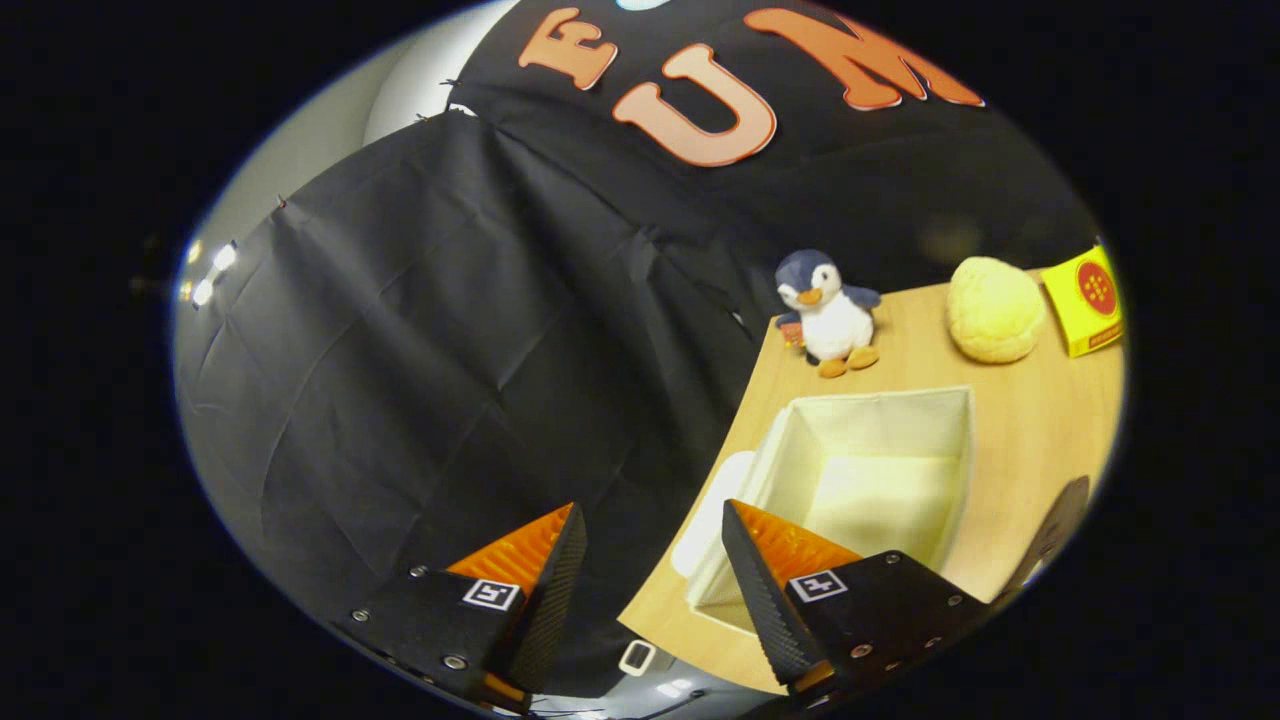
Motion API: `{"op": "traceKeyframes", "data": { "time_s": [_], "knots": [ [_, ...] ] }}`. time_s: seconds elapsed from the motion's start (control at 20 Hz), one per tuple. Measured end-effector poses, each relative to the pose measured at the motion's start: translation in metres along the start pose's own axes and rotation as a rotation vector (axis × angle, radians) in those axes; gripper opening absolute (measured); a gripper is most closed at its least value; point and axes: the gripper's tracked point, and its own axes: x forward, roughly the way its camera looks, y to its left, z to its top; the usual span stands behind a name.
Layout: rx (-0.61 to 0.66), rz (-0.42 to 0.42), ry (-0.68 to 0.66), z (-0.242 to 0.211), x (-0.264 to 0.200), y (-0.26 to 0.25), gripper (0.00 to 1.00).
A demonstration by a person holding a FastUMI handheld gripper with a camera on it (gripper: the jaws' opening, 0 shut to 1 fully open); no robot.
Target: Open the storage box then place both shoes into the box .Put the left shoe in first, then the right shoe, with the right side of both shoes facing outward in a uniform manner.
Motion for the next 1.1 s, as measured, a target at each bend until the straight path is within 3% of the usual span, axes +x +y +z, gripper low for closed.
{"op": "traceKeyframes", "data": {
  "time_s": [0.2,0.4,0.8,1.1],
  "knots": [
    [-0.099,-0.112,-0.087,0.018,-0.052,-0.051,0.88],
    [-0.175,-0.232,-0.062,0.006,-0.102,-0.109,0.93],
    [-0.136,-0.525,0.029,-0.033,-0.165,-0.232,0.96],
    [-0.067,-0.663,0.17,-0.091,-0.18,-0.297,0.97]
  ]
}}
